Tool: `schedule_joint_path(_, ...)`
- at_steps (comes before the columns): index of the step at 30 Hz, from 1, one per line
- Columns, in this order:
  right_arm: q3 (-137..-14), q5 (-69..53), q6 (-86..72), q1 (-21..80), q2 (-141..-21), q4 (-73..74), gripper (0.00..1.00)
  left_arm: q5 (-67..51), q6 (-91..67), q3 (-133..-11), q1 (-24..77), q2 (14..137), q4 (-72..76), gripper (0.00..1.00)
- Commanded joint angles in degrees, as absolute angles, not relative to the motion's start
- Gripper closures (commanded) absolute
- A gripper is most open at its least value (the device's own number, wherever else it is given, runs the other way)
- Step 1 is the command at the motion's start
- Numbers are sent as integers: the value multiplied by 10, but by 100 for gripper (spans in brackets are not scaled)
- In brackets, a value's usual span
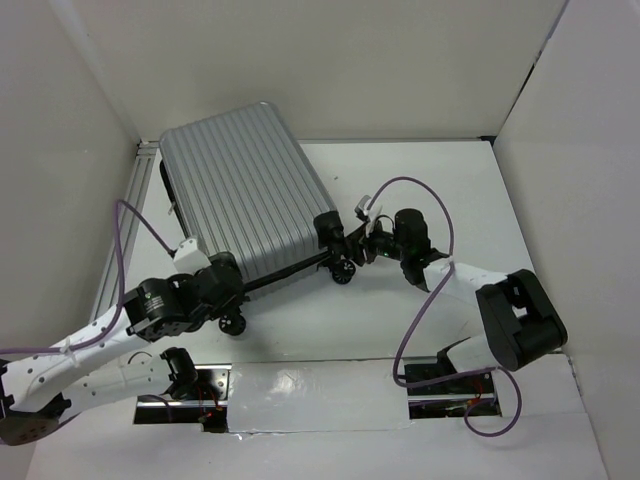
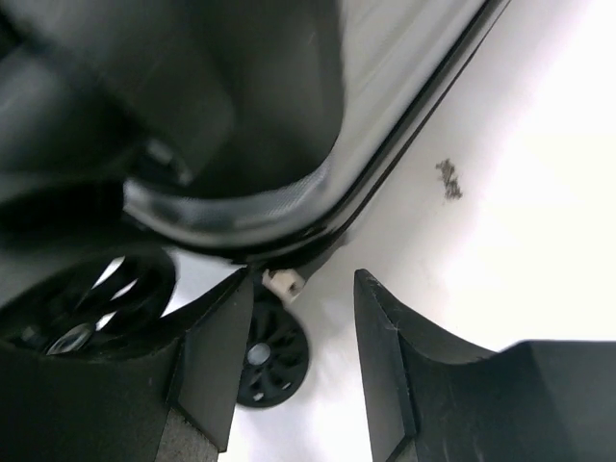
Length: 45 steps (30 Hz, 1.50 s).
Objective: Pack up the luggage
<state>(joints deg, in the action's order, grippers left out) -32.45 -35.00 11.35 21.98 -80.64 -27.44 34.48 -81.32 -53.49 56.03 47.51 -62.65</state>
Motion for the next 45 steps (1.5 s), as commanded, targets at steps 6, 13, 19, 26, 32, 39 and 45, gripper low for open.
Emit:
schedule_joint_path(6, -355, -323, 97, 266, -852, -392, 68, 377, -806, -524, 558, 439, -600, 100)
schedule_joint_path(13, -341, -259, 38, 279, -852, -472, 100, 372, -801, -524, 558, 451, -595, 100)
schedule_joint_path(19, -341, -41, -18, 278, -863, -485, 100, 377, -832, -529, 558, 446, -633, 100)
schedule_joint_path(26, -413, -104, 36, 209, -939, -511, 100, 377, -885, -512, 558, 403, -692, 100)
schedule_joint_path(32, -512, -279, 133, 178, -1011, -484, 100, 372, -883, -500, 558, 386, -694, 100)
schedule_joint_path(39, -623, -219, 122, 183, -1124, -532, 100, 359, -875, -494, 558, 397, -684, 100)
schedule_joint_path(45, -777, -204, 109, 183, -1245, -545, 100, 354, -886, -494, 558, 403, -695, 100)
